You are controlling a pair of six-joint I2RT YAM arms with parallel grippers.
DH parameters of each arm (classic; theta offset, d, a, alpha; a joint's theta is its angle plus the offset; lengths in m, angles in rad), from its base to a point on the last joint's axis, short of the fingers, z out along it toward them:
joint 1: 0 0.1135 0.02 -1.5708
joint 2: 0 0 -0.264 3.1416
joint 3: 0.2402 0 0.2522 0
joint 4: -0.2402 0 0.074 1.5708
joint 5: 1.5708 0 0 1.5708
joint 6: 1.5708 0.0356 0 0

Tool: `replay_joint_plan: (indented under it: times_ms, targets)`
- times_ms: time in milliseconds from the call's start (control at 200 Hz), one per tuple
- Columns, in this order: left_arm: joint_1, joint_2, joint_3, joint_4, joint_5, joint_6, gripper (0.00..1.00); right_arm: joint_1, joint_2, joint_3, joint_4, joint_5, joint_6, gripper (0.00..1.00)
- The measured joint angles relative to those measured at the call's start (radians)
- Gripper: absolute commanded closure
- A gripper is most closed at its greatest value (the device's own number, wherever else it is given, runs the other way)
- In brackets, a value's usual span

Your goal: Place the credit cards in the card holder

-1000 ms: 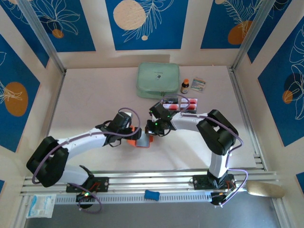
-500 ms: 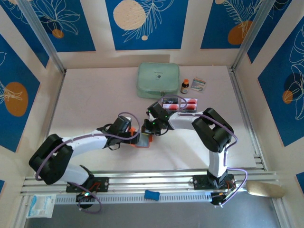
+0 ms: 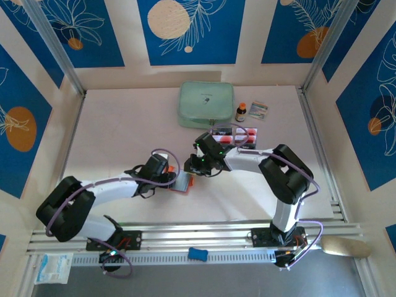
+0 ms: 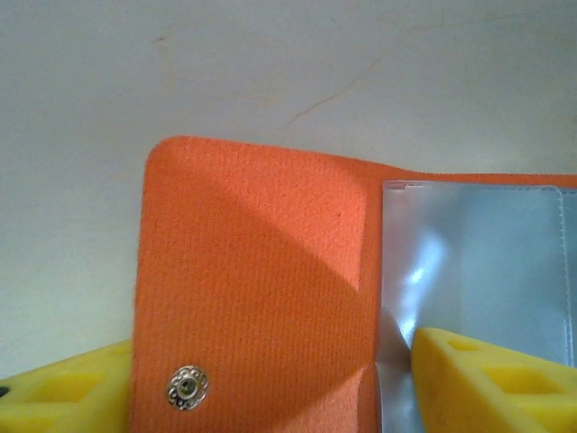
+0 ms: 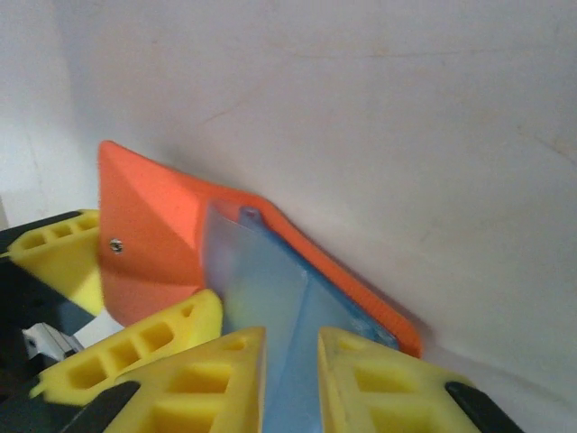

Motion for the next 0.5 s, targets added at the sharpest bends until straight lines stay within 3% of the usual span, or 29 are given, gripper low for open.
replay_joint_plan:
  times_ms: [255, 500]
  targets:
    - [0.0, -0.012, -0.021, 0.024, -0.004, 0.0, 0.38, 0.026, 0.028, 0.0, 0.047, 0.002, 0.033, 0.75]
    - [0.0, -0.022, -0.037, 0.044, -0.006, -0.001, 0.38, 0.027, 0.085, 0.009, 0.089, -0.021, 0.06, 0.68]
